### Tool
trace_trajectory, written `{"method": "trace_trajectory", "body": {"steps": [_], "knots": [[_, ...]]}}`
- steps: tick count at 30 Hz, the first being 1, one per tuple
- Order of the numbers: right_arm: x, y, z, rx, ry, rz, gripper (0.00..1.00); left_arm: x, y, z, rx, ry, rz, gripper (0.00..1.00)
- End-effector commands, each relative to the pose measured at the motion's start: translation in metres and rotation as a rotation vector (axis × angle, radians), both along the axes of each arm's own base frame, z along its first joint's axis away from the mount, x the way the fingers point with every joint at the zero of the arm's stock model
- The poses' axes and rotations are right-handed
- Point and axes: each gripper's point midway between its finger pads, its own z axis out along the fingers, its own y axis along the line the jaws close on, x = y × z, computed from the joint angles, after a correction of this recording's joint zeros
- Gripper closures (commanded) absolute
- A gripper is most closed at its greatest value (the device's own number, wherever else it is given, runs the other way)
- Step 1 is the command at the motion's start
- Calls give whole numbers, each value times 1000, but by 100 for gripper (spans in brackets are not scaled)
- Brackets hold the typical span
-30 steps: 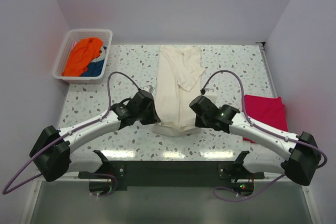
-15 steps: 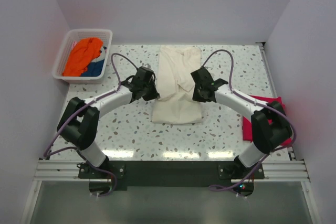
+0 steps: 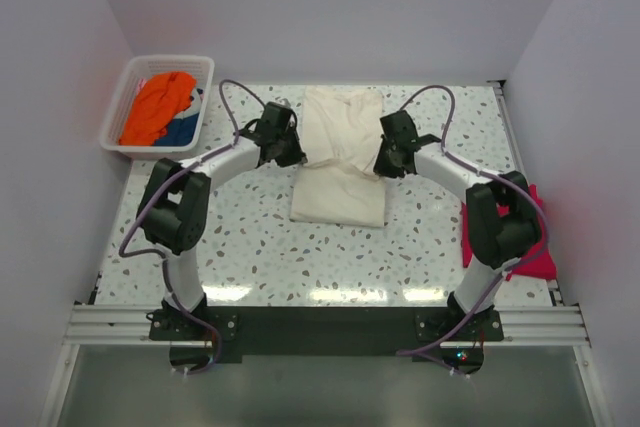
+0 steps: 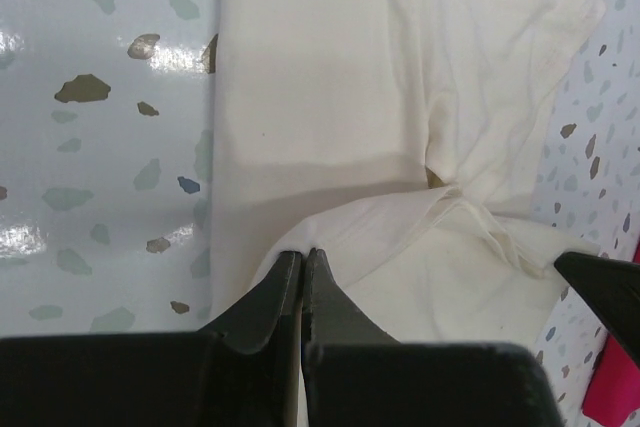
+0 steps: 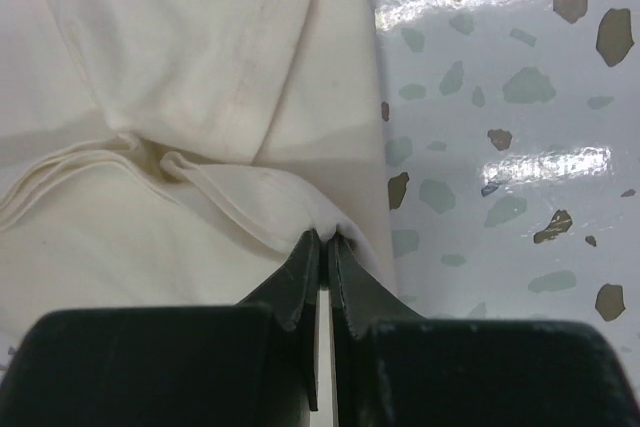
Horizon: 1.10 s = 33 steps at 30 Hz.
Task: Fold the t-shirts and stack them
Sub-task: Fold the tshirt
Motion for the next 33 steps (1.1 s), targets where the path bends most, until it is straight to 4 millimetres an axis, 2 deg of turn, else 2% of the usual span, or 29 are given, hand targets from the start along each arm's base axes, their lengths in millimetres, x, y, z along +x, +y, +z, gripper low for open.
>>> {"method": "trace_trajectory", "body": {"steps": [1,7,14,20,23,26,28,29,31,32,33], "knots": [[26,4,17,67,-65,14,100,24,-2,14,-10,-62,-26,100],[44,-2,21,115,-84,5,100,39,1,8,-7,-61,-20,100],[62,-5,26,159,-109,1,100,48,7,-1,-9,-49,-11,100],[73,-7,18,175,-92,-1,100,59,6,3,-25,-75,-33,100],[76,-7,16,179,-88,2,99,64,5,3,-43,-84,-61,91],[82,-16,21,179,-106,-13,93,72,7,16,-76,-133,-94,65],[86,-20,31,192,-127,-13,85,78,12,33,-100,-178,-111,55],[89,-28,37,196,-136,-24,82,79,14,40,-101,-197,-123,47],[89,-33,50,187,-157,-22,67,78,19,53,-109,-215,-129,44],[86,-35,55,173,-161,-15,53,77,21,58,-102,-227,-130,43],[86,-37,60,166,-174,-16,50,72,22,64,-100,-236,-129,44]]}}
